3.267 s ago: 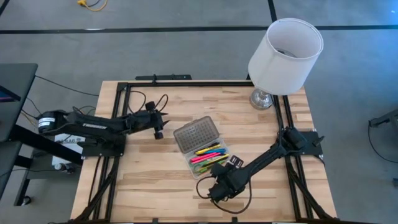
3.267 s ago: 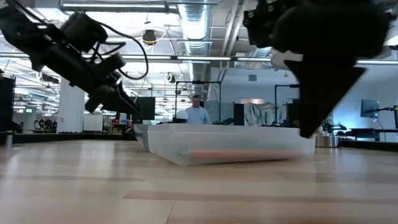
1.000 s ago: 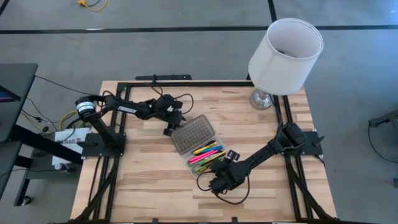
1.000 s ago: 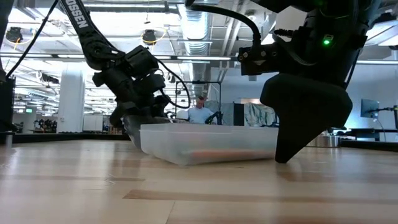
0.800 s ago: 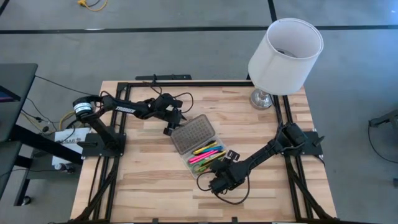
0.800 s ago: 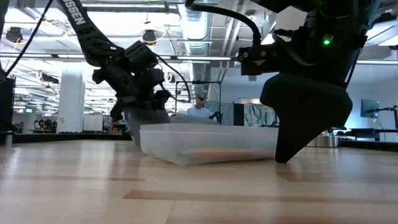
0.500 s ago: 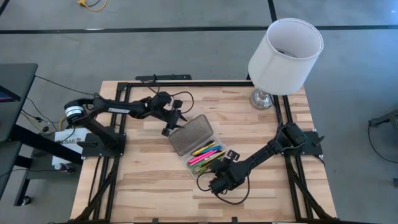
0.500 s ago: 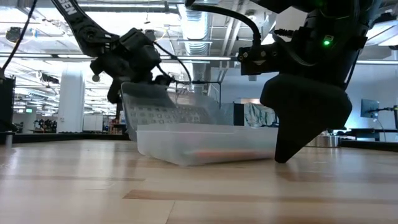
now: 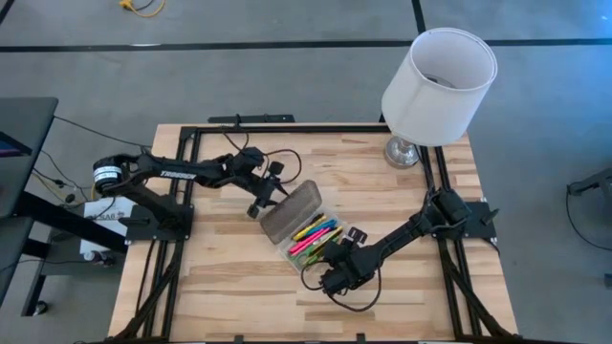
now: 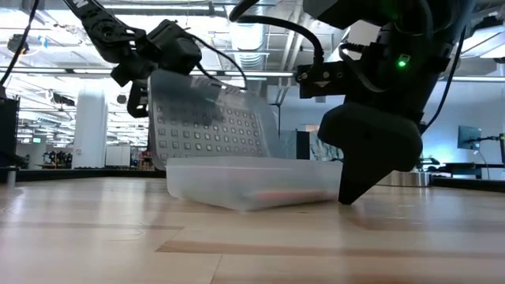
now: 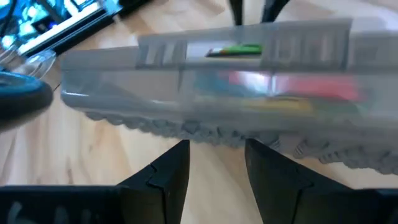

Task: Pick & place school supplies into a supply box
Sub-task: Close the transparent supply box, then adjust the transparent supply box

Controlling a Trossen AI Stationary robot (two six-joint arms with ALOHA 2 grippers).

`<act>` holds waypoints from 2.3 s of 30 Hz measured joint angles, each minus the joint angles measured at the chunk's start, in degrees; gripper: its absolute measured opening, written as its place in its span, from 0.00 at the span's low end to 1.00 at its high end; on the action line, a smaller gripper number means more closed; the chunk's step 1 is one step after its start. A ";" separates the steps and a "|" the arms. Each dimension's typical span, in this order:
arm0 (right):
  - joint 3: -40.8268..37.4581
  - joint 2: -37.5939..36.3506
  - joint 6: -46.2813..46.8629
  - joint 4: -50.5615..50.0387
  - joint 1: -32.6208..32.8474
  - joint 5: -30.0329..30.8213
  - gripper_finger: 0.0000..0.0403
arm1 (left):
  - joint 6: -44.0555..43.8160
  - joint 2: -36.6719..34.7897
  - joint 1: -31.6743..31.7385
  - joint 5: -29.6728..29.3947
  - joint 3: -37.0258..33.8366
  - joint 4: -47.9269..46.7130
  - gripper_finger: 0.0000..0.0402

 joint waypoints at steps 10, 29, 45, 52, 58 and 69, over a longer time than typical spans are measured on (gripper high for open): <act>0.02 0.07 -1.02 1.06 -0.61 2.13 0.32 | -0.52 0.00 -5.81 2.75 0.00 4.20 0.38; -0.20 0.52 -6.36 2.43 -1.56 10.15 0.32 | -2.16 0.48 -13.39 4.30 0.00 8.45 0.38; -0.07 -1.04 -2.45 -3.91 3.53 12.71 0.32 | -4.70 0.48 -13.48 -1.73 0.02 4.85 0.38; 0.02 -3.87 -5.29 -2.51 5.40 22.62 0.32 | -5.31 0.48 -11.87 -13.84 -0.07 -2.52 0.38; 0.07 -4.66 -13.43 3.20 3.75 27.15 0.31 | -8.59 0.48 -7.14 -13.64 -3.97 -1.51 0.38; -2.25 -4.66 -33.76 23.50 -2.46 21.40 0.31 | -15.94 0.48 -5.00 -11.13 -14.67 10.55 0.38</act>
